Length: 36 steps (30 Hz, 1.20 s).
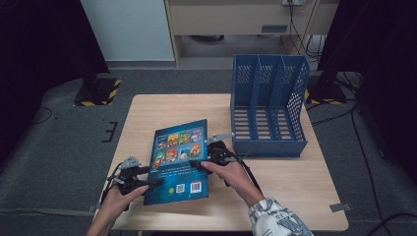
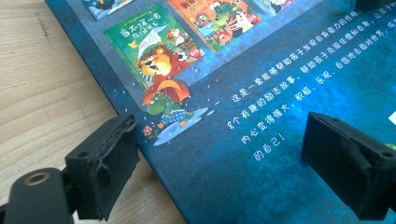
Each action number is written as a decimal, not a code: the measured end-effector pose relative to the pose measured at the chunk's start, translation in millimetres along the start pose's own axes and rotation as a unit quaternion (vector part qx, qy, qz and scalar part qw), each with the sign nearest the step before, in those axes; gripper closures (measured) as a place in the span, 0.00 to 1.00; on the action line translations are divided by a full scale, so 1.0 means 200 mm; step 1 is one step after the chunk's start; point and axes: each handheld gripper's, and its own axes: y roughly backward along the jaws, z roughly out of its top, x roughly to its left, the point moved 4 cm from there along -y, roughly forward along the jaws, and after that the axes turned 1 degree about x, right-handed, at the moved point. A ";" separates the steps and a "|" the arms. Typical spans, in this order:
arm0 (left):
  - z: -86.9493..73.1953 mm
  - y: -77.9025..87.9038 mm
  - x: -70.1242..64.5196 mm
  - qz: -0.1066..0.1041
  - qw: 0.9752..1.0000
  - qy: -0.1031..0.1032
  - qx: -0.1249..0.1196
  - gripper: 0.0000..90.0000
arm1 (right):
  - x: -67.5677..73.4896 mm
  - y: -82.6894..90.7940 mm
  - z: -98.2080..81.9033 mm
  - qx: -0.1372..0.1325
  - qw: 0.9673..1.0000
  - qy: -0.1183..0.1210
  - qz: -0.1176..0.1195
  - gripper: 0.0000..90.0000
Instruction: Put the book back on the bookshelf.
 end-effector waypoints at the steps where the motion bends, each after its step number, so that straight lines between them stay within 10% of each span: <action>1: 0.00 0.00 0.00 -0.004 1.000 0.005 -0.002 0.11 | 0.00 0.01 0.01 -0.003 1.000 0.003 0.001 0.34; 10: 0.00 0.01 -0.01 -0.021 1.000 0.009 -0.008 0.11 | 0.01 0.07 0.08 -0.028 0.999 -0.012 0.021 0.55; 36: -0.02 -0.02 -0.02 -0.046 0.999 0.011 -0.003 0.00 | 0.14 0.11 0.15 -0.019 0.998 0.023 0.049 0.69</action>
